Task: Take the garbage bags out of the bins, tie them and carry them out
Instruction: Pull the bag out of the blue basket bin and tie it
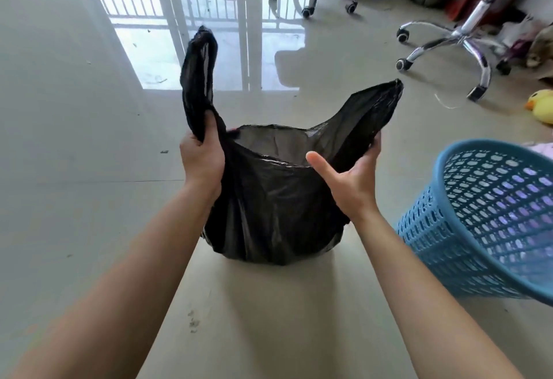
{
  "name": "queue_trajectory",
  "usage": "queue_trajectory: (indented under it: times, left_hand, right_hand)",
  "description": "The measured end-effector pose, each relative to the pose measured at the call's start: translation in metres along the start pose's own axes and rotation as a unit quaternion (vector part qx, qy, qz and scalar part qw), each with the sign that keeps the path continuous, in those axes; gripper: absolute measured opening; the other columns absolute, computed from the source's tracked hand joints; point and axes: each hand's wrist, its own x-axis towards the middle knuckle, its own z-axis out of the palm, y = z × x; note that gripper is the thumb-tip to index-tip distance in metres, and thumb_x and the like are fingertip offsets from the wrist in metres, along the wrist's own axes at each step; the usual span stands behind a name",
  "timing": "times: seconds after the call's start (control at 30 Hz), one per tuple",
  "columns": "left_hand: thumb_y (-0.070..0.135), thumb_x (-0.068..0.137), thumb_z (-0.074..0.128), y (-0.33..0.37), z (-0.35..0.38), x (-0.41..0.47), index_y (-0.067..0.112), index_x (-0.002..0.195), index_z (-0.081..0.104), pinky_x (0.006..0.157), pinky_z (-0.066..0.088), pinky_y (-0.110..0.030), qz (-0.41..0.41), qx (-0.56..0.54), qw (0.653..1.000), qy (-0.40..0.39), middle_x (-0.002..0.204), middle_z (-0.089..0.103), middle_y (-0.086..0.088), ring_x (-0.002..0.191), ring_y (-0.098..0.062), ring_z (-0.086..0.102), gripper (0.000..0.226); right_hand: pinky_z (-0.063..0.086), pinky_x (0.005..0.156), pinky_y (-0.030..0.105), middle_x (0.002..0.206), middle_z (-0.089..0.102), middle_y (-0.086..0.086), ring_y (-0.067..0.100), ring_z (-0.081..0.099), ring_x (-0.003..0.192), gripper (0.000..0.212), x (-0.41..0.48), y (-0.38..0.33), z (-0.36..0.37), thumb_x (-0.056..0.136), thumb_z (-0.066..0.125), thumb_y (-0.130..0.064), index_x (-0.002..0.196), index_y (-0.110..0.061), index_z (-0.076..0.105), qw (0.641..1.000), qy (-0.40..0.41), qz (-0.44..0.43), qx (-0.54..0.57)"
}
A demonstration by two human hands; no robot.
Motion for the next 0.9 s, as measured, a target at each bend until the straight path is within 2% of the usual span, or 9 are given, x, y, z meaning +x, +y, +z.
queue_trajectory:
  times: [0.07,0.17,0.3,0.37,0.5,0.6,0.7,0.83,0.9]
  left_hand:
    - [0.045,0.100,0.055,0.006,0.002,-0.005,0.026,0.090,0.062,0.074,0.050,-0.021,-0.029,-0.044,0.999,-0.004,0.084,0.064,0.013,0.076,-0.003,0.060,0.023]
    - [0.050,0.098,0.055,0.012,0.001,-0.013,0.021,0.095,0.063,0.066,0.044,-0.025,-0.069,-0.106,0.991,-0.034,0.070,0.055,0.008,0.062,-0.008,0.053,0.030]
    - [0.075,0.075,0.065,0.019,-0.006,-0.023,0.020,0.074,0.062,0.074,0.045,-0.034,-0.097,-0.052,0.990,-0.092,0.069,0.047,0.004,0.069,-0.017,0.048,0.055]
    - [0.072,0.066,0.073,0.024,-0.007,-0.027,0.013,0.074,0.059,0.075,0.051,-0.038,-0.109,-0.066,0.985,-0.114,0.074,0.058,-0.002,0.072,-0.023,0.056,0.061]
    - [0.045,0.090,0.069,0.032,-0.008,-0.028,0.003,0.092,0.071,0.088,0.059,-0.038,-0.107,-0.117,0.978,-0.134,0.096,0.077,-0.009,0.090,-0.023,0.072,0.041]
    - [0.021,0.094,0.069,0.039,-0.010,-0.028,0.006,0.087,0.069,0.087,0.058,-0.036,-0.088,-0.153,0.971,-0.159,0.082,0.072,-0.006,0.084,-0.020,0.069,0.017]
    - [0.011,0.090,0.071,0.045,-0.017,-0.025,0.011,0.092,0.066,0.071,0.051,-0.030,-0.081,-0.173,0.961,-0.198,0.065,0.055,0.001,0.062,-0.014,0.055,0.005]
    - [0.025,0.080,0.082,0.045,-0.023,-0.025,0.015,0.095,0.063,0.067,0.044,-0.027,-0.089,-0.110,0.961,-0.237,0.056,0.039,0.008,0.053,-0.010,0.039,0.025]
    - [0.044,0.065,0.090,0.042,-0.026,-0.023,0.012,0.101,0.058,0.066,0.042,-0.028,-0.113,-0.090,0.947,-0.287,0.057,0.031,0.006,0.053,-0.011,0.037,0.058]
  right_hand:
    - [0.053,0.098,0.034,0.118,0.069,-0.007,0.010,0.066,0.112,0.090,0.005,-0.004,-0.007,0.061,0.094,-0.043,0.136,-0.023,0.047,0.986,-0.121,0.091,0.066]
    - [0.058,0.093,0.045,0.102,0.070,0.007,0.024,0.071,0.095,0.054,0.012,-0.010,-0.010,0.065,0.093,-0.031,0.113,-0.021,0.071,0.969,-0.175,0.120,0.123]
    - [0.053,0.095,0.050,0.094,0.065,0.017,0.030,0.068,0.089,0.034,0.005,-0.020,-0.003,0.083,0.081,-0.026,0.093,0.001,0.065,0.934,-0.185,0.147,0.268]
    - [0.056,0.091,0.042,0.090,0.066,0.008,0.025,0.069,0.089,0.024,0.004,-0.022,0.000,0.090,0.073,-0.023,0.076,-0.017,0.054,0.899,-0.187,0.182,0.352]
    - [0.047,0.108,0.049,0.121,0.066,0.019,0.030,0.067,0.111,0.029,0.006,-0.023,0.006,0.088,0.075,-0.027,0.101,-0.018,0.051,0.882,-0.181,0.232,0.369]
    - [0.051,0.102,0.044,0.102,0.070,0.012,0.026,0.070,0.099,0.019,0.006,-0.033,0.007,0.092,0.070,-0.014,0.079,-0.021,0.057,0.887,-0.153,0.212,0.381]
    - [0.055,0.087,0.036,0.094,0.073,0.008,0.021,0.069,0.087,0.010,0.006,-0.049,0.003,0.097,0.060,-0.006,0.101,-0.010,0.068,0.895,-0.190,0.130,0.382]
    - [0.053,0.076,0.027,0.093,0.071,0.001,0.012,0.059,0.076,0.032,-0.001,-0.056,0.002,0.100,0.054,-0.004,0.129,-0.016,0.058,0.901,-0.347,0.082,0.248]
    - [0.049,0.075,0.024,0.091,0.071,-0.001,0.011,0.054,0.072,0.032,-0.005,-0.056,0.005,0.100,0.052,-0.003,0.127,-0.019,0.059,0.897,-0.394,0.063,0.188]
